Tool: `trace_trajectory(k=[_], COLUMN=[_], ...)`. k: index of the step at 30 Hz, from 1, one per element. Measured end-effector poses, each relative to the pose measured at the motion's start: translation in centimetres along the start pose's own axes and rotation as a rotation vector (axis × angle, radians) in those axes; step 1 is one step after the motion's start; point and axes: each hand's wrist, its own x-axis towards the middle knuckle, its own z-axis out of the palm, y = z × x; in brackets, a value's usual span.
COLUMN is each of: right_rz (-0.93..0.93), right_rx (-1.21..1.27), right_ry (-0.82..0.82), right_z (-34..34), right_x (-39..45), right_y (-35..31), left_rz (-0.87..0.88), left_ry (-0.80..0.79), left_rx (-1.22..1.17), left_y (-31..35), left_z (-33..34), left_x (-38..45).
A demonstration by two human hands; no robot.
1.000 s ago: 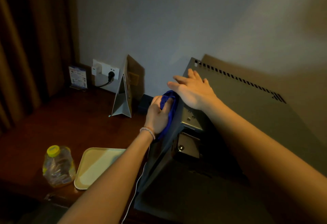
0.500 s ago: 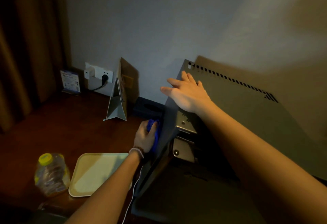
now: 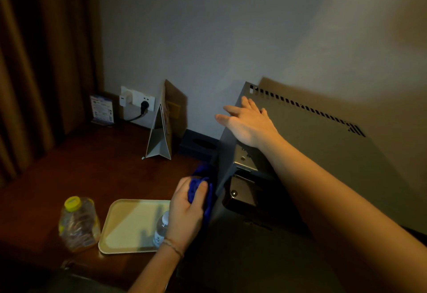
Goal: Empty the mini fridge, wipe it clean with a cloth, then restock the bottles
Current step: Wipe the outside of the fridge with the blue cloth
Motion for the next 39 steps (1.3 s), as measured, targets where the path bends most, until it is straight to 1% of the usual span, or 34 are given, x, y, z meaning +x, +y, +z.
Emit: trace_trajectory(k=[4,6,11,16,22,26,32,36,39], right_rz=[-0.008,-0.015,-0.025,-0.024,-0.021,-0.021,-0.011,-0.008,-0.006], right_rx=[0.014,0.028,0.057,0.050,0.031,0.031,0.018,0.023,0.024], right_ry=[0.005,0.009,0.023,0.026,0.024,0.020,0.028,0.011,0.012], right_z=[-0.1,-0.1,-0.2,-0.1,0.1,0.1,0.1,0.0,0.0], right_x=[-0.1,-0.2,-0.4,-0.3,-0.1,-0.1,0.1,0.0,0.0], right_y=[0.1,0.1,0.1,0.1,0.1,0.2,0.2,0.2,0.2], left_rz=[0.159,0.224,0.267,0.177,0.162,0.056,-0.113,-0.245,-0.257], left_ry=[-0.004,0.003,-0.001,-0.019,-0.031,-0.051,-0.022,-0.048,0.002], left_rx=[-0.046,-0.046,-0.031,-0.020,0.078,0.061,0.107,0.144,0.121], left_y=[4.9,6.3,6.8,5.4,2.3,-0.4,-4.1,-6.1,-6.3], left_z=[0.7,1.2,2.4,3.6,4.3,4.1,2.9,1.7,1.1], left_x=[1.1,2.2,5.8,9.9,13.0,13.3,11.2,8.5,5.9])
